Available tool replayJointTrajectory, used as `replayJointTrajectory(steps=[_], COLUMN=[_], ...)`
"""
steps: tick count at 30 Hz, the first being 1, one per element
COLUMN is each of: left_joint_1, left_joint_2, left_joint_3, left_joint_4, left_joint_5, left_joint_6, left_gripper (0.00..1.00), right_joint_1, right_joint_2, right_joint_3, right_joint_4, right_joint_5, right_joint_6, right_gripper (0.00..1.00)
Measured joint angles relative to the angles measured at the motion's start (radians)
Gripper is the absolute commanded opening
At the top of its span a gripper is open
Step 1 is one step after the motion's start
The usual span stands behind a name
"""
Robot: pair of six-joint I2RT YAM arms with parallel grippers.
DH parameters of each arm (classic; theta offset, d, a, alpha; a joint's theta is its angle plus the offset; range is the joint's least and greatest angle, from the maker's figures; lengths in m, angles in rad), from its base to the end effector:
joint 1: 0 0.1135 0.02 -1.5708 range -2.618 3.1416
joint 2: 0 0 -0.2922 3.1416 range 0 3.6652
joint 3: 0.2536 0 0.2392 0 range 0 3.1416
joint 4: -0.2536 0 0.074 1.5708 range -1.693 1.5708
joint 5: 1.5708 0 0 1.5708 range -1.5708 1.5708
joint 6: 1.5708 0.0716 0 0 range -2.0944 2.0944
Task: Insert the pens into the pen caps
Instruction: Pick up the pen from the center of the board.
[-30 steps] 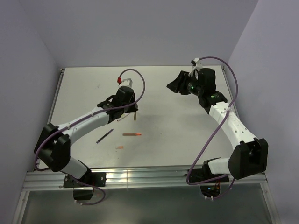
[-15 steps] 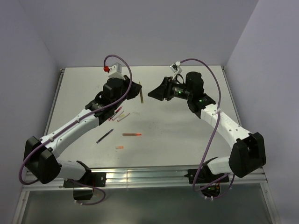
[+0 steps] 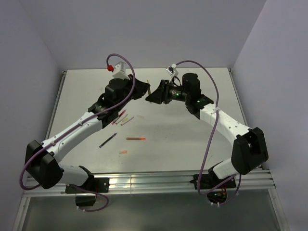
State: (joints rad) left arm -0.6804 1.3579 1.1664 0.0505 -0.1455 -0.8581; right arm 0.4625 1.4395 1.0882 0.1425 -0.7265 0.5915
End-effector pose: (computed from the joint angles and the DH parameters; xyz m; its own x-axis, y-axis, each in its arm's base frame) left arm 0.2711 -0.2061 0.3936 -0.4580 -0.5924 -0.6628 0.2514 0.6288 -0.7358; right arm 0.2871 0.1963 0.3534 -0.6642 0.1346 -0.7353 -0.6562 0.3662 0.6598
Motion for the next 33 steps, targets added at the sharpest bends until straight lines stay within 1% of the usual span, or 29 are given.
replayJointTrajectory(steps=[10,15,18,19,21,22,23,24,25,30,32,33], left_joint_1=[-0.013,-0.023,-0.025,-0.026,-0.027,-0.028,-0.028,-0.028,-0.028,-0.030,-0.032,-0.032], left_joint_2=[0.002,0.017,0.025,0.026,0.026,0.026,0.026,0.026,0.026,0.026,0.025,0.023], left_joint_3=[0.000,0.000,0.000,0.000,0.000,0.000,0.000,0.000,0.000,0.000,0.000,0.000], left_joint_4=[0.018,0.022,0.023,0.025,0.032,0.035,0.038,0.039,0.039,0.036,0.031,0.027], left_joint_5=[0.013,0.017,0.017,0.017,0.017,0.017,0.016,0.016,0.016,0.007,-0.001,-0.006], left_joint_6=[-0.001,-0.001,-0.002,-0.002,-0.001,-0.001,0.000,0.000,0.000,0.004,0.010,0.014], left_gripper=[0.00,0.00,0.00,0.00,0.00,0.00,0.00,0.00,0.00,0.19,0.30,0.32], right_joint_1=[0.021,0.026,0.026,0.026,0.026,0.025,0.024,0.023,0.024,0.026,0.026,0.026], right_joint_2=[0.042,0.042,0.042,0.042,0.042,0.042,0.044,0.045,0.046,0.047,0.047,0.047], right_joint_3=[0.041,0.042,0.042,0.042,0.042,0.043,0.045,0.048,0.055,0.071,0.072,0.072], right_joint_4=[0.023,0.027,0.024,0.021,0.014,0.007,-0.001,-0.008,-0.019,-0.059,-0.067,-0.072], right_joint_5=[0.004,0.006,0.011,0.016,0.031,0.037,0.044,0.046,0.051,0.065,0.072,0.079], right_joint_6=[0.031,0.039,0.040,0.039,0.036,0.034,0.030,0.027,0.022,-0.010,-0.023,-0.032], right_gripper=[0.49,0.42,0.35,0.29,0.20,0.08,0.03,0.00,0.00,0.00,0.00,0.00])
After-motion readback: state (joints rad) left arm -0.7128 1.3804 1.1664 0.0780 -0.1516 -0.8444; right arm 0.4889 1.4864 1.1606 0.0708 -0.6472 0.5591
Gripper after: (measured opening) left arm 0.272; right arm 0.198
